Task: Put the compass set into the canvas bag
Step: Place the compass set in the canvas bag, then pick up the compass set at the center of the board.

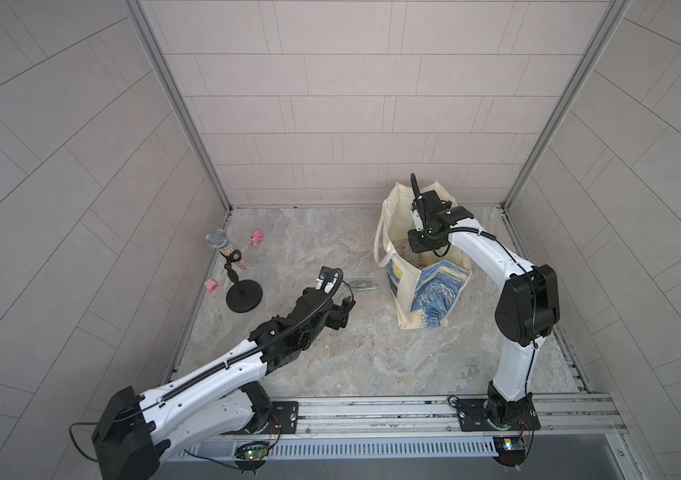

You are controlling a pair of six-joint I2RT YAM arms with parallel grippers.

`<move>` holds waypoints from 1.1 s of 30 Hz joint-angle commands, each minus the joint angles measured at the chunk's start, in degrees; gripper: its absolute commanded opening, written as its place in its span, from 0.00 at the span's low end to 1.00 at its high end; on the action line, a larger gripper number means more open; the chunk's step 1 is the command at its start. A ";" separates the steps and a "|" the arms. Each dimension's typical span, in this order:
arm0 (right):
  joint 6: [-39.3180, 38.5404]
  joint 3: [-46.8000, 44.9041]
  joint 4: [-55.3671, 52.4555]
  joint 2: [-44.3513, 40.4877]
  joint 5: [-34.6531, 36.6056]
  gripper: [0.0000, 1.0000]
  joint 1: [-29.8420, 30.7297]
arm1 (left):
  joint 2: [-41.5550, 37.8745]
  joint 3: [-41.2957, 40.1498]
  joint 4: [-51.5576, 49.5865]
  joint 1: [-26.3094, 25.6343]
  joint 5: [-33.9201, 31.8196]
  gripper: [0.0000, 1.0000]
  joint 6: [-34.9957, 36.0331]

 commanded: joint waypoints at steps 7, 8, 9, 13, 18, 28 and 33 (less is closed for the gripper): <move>0.26 0.79 -1.36 -7.66 1.25 0.44 0.50 | -0.14 1.08 -1.24 1.96 0.51 0.83 -2.05; 0.18 0.77 -1.38 -8.61 1.29 0.44 0.58 | 0.11 1.29 -1.24 2.29 0.99 0.83 -1.91; 0.09 0.71 -1.29 -9.54 1.29 0.44 0.67 | 0.27 1.47 -1.24 2.54 1.35 0.83 -1.88; -0.53 -2.19 2.01 -15.39 1.27 0.46 1.18 | 1.04 1.58 -1.32 3.52 0.94 0.83 -3.15; 0.74 -8.17 8.38 -24.47 2.00 0.50 1.82 | 2.34 1.09 -0.44 5.84 3.69 0.83 -4.39; -0.25 -12.11 10.32 -30.01 -1.07 0.55 1.74 | 16.50 13.67 -9.97 15.95 21.40 0.83 4.11; 0.25 -14.04 11.75 -31.66 -2.49 0.56 1.56 | 25.61 22.04 -14.51 19.68 26.98 0.83 16.70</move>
